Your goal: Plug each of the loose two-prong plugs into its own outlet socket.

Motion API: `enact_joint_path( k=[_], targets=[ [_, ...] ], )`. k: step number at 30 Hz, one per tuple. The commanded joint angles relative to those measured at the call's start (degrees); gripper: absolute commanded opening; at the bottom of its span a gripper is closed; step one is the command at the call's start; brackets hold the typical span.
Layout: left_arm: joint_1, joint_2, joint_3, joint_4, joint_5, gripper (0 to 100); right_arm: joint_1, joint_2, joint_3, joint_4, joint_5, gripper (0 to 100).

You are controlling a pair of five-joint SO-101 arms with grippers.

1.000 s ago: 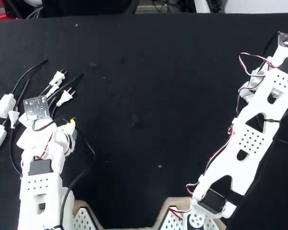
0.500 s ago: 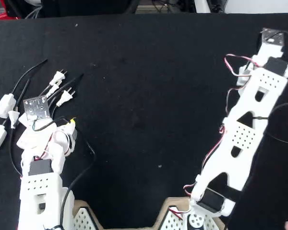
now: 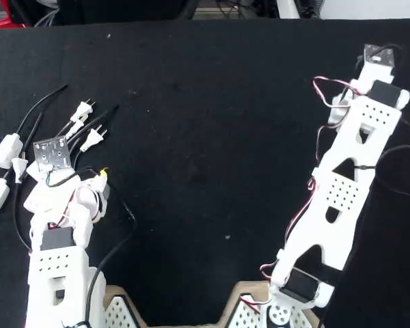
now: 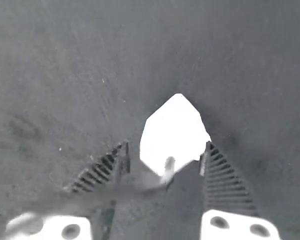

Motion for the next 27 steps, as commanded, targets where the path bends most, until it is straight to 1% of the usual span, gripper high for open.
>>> enact_joint_path(
  k=[1, 13, 19, 23, 27],
  targets=[
    [0.66, -0.88, -0.66, -0.88, -0.18, 20, 0.53, -5.93, -2.59, 1.85, -0.62, 21.9],
    [0.66, -0.88, -0.66, -0.88, -0.18, 20, 3.25, -3.91, -2.15, 2.2, -0.53, 21.6],
    [0.66, -0.88, -0.66, -0.88, -0.18, 20, 1.93, -7.16, 5.41, 2.2, -0.7, 21.5],
    [0.66, -0.88, -0.66, -0.88, -0.18, 20, 1.67, -13.23, 13.14, 2.11, -1.85, 21.7],
    [0.66, -0.88, -0.66, -0.88, -0.18, 20, 0.88, -19.82, 19.91, 1.85, -1.14, 21.8]
  ],
)
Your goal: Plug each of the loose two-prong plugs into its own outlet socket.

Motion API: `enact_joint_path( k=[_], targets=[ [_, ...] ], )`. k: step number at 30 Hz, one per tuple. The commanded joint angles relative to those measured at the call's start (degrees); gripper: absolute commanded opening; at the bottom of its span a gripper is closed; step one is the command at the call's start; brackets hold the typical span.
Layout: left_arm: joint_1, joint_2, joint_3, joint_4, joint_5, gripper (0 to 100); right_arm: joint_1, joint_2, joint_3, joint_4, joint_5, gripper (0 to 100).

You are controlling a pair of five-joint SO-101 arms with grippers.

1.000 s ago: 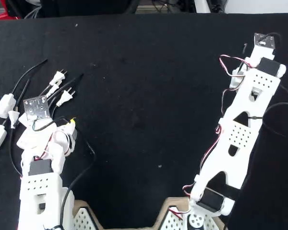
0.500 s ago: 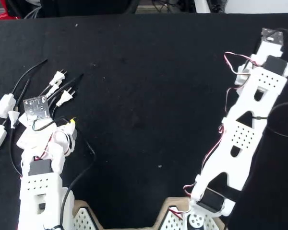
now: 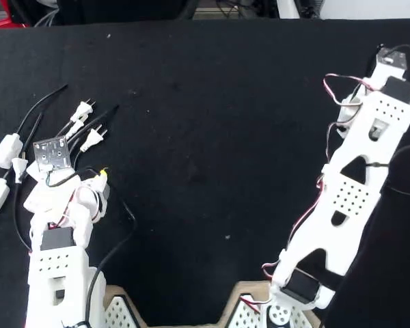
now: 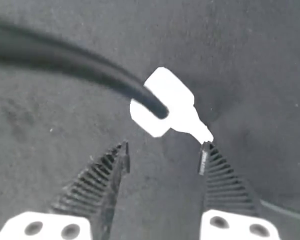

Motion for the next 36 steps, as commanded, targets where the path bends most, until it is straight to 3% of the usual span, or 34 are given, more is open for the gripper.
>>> enact_joint_path(
  k=[1, 26, 32, 36],
  targets=[
    [0.66, -0.88, -0.66, -0.88, -0.18, 20, -1.32, -9.19, 3.3, 1.76, 0.09, 21.8],
    [0.66, -0.88, -0.66, -0.88, -0.26, 20, -1.76, -14.55, 14.29, 1.76, 1.23, 21.5],
    [0.66, -0.88, -0.66, -0.88, -0.26, 20, -4.75, -28.88, 29.49, 1.23, 1.58, 21.5],
    [0.66, -0.88, -0.66, -0.88, -0.26, 20, -5.19, -38.37, 42.07, -7.82, 2.02, 21.5]
  ],
)
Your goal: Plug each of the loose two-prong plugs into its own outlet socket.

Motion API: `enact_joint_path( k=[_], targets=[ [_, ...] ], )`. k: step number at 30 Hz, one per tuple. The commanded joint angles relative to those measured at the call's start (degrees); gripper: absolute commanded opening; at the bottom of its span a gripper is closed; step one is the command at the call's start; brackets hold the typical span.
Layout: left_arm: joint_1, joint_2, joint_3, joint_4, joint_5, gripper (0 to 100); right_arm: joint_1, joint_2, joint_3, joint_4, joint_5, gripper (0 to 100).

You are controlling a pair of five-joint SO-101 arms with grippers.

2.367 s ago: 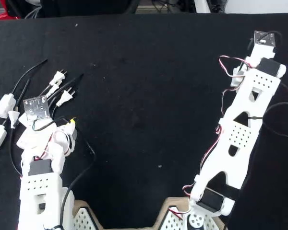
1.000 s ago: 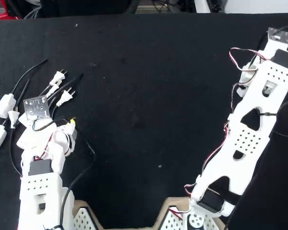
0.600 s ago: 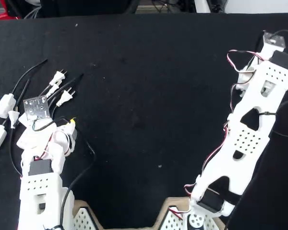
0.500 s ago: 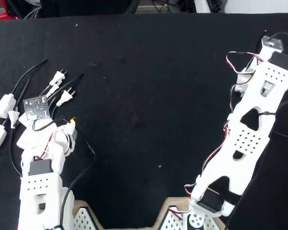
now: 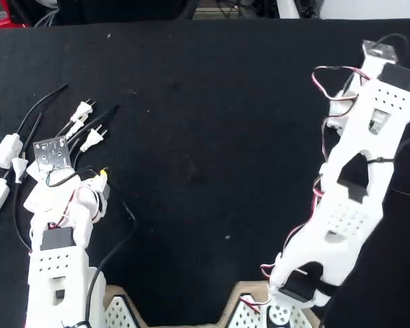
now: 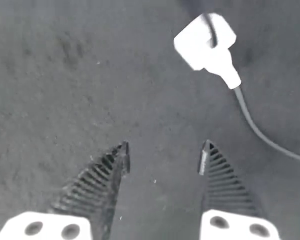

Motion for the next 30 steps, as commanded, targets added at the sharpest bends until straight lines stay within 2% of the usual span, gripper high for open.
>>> enact_joint_path(
  k=[1, 5, 11, 19, 30],
  targets=[
    [0.66, -0.88, -0.66, -0.88, -0.26, 20, -0.88, -11.3, 10.68, -9.85, 0.7, 21.5],
    [0.66, -0.88, -0.57, -0.88, -0.26, 20, 0.26, -14.02, 23.87, -24.97, 0.79, 21.5],
    [0.66, -0.88, -0.57, -0.88, -0.26, 20, 1.58, -14.02, 33.01, -36.92, 0.79, 21.5],
    [0.66, -0.88, -0.66, -0.88, -0.26, 20, 3.16, -14.02, 35.91, -43.43, 0.79, 21.5],
    [0.66, -0.88, -0.66, -0.88, -0.26, 20, 2.2, -13.93, 42.86, -58.2, 0.79, 21.5]
  ],
)
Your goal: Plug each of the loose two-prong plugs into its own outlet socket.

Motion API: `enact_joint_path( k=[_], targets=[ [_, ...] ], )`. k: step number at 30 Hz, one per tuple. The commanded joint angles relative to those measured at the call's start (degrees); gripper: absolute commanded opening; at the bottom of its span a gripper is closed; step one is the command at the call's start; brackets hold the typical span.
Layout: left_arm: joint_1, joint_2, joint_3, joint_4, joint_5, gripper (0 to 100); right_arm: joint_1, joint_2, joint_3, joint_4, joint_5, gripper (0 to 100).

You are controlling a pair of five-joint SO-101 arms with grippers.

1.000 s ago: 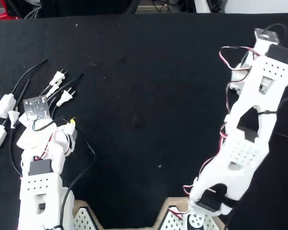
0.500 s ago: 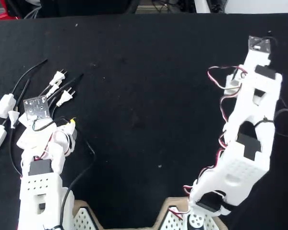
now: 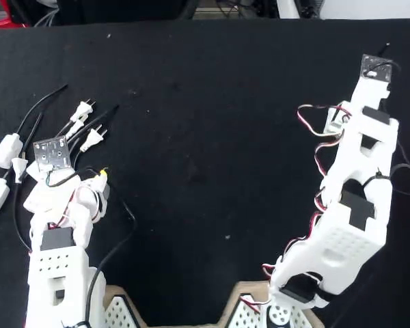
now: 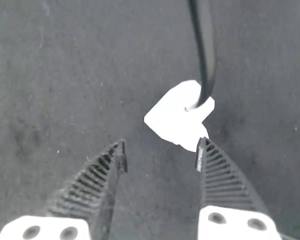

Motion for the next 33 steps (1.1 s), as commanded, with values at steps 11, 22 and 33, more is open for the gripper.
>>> enact_joint_path(
  k=[11, 22, 33],
  targets=[
    [0.66, -0.88, -0.66, -0.88, -0.26, 20, -5.27, -0.75, -1.54, -6.33, 0.53, 21.4],
    [0.66, -0.88, -0.66, -0.88, -0.26, 20, -5.89, 15.08, -16.13, -4.75, 0.18, 21.4],
    [0.66, -0.88, -0.66, -0.88, -0.26, 20, -6.07, 13.32, -22.37, 3.16, 0.0, 21.6]
  ],
)
